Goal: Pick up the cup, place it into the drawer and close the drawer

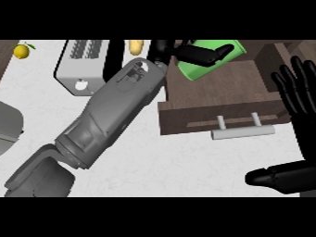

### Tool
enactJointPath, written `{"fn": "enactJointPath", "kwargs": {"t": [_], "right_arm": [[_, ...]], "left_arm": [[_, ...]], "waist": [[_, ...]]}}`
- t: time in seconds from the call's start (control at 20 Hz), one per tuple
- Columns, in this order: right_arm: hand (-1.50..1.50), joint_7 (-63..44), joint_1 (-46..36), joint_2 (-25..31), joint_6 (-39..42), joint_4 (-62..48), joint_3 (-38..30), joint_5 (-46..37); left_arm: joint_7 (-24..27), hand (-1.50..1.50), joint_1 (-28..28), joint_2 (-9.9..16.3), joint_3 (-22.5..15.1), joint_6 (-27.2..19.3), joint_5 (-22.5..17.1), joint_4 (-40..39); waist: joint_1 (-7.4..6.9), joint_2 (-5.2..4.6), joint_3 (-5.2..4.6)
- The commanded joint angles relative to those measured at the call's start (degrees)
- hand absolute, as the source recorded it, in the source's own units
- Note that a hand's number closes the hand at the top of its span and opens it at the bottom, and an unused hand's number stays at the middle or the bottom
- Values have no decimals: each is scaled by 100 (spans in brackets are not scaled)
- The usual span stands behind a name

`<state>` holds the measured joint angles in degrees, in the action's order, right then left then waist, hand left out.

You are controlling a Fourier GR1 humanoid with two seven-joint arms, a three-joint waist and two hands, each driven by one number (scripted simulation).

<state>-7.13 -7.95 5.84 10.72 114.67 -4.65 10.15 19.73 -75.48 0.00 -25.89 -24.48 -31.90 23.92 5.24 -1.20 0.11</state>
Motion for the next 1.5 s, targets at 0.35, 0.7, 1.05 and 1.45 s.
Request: {"fn": "enactJointPath", "kwargs": {"t": [0.35, 0.7, 1.05, 1.45], "right_arm": [[-150, -173, -308, 42, 30, -3, -77, 268], [-150, -44, -52, -125, 133, 29, 3, 523], [-150, -412, -93, 86, 164, 284, -205, 889], [150, -182, 734, 818, 1111, 786, -179, 469]], "left_arm": [[-85, -150, -66, 0, -690, -249, -322, -255], [486, -150, 14, 0, -498, 76, -928, 121], [707, -150, 161, 0, -123, 324, -1278, 638], [392, -150, 1000, 618, 187, 72, -1273, 1793]], "waist": [[97, -36, -2], [-4, -11, -5], [-378, 101, -10], [-596, 183, -12]]}}
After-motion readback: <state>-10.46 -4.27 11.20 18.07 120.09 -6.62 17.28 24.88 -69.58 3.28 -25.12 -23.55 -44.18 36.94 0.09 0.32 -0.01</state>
